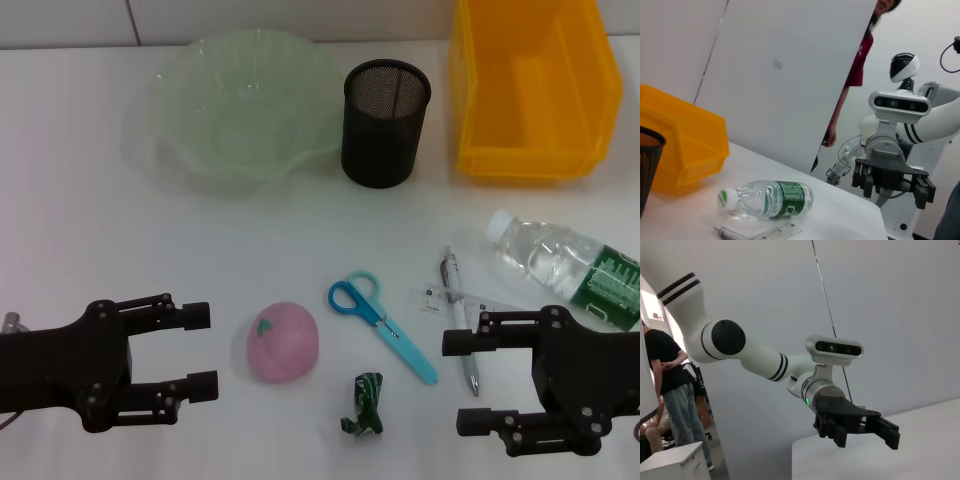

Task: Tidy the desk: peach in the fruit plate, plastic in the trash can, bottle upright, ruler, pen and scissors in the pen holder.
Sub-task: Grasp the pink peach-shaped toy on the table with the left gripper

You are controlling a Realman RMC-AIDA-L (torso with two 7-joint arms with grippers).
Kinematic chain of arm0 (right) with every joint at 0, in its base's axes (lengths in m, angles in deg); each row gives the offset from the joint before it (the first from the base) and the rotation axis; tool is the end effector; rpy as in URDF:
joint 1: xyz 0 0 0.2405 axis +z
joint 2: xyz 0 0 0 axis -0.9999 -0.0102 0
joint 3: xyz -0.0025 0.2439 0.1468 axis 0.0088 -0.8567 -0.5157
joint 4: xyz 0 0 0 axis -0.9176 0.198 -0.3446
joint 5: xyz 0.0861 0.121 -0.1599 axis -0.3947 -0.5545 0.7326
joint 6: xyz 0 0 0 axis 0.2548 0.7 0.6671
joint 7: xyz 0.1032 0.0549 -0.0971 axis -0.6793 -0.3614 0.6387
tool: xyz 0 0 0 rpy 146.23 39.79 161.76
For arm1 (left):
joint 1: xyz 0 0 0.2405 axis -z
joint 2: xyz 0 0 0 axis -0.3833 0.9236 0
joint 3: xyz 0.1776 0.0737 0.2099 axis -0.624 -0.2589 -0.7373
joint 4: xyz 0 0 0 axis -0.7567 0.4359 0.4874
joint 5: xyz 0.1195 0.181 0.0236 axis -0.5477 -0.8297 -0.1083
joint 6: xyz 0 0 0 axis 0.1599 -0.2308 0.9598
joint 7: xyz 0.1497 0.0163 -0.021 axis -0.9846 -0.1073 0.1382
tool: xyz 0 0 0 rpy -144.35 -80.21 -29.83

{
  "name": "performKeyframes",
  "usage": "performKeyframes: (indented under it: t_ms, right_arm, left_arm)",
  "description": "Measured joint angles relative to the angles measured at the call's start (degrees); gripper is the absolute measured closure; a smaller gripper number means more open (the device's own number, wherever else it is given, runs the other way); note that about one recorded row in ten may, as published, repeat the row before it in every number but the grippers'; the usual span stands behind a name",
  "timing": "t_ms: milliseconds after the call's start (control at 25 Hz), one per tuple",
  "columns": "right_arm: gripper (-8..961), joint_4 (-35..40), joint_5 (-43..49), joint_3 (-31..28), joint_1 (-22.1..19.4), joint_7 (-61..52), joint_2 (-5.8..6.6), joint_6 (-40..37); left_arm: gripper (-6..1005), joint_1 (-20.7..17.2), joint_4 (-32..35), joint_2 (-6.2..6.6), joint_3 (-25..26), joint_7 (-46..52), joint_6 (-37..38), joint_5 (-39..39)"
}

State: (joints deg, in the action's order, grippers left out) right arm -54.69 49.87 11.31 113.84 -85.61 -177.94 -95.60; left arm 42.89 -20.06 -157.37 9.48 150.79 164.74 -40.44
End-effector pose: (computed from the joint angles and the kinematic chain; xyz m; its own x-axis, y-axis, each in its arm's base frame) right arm 0.2916 0.2470 -0.0260 0.7395 -0.2085 -0.6400 -0.1615 -0.9780 0.1320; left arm -0.3243 0.2455 0.0013 0.7101 0.3749 0.5960 0.3820 -0.9162 0.1212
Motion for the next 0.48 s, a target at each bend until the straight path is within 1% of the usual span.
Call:
performKeyframes:
  t_ms: [480]
  right_arm:
    - [291, 0.05, -0.02, 0.05, 0.26, 0.06, 0.0, 0.05]
  left_arm:
    - [238, 0.11, 0.0, 0.0, 0.13, -0.15, -0.17, 0.0]
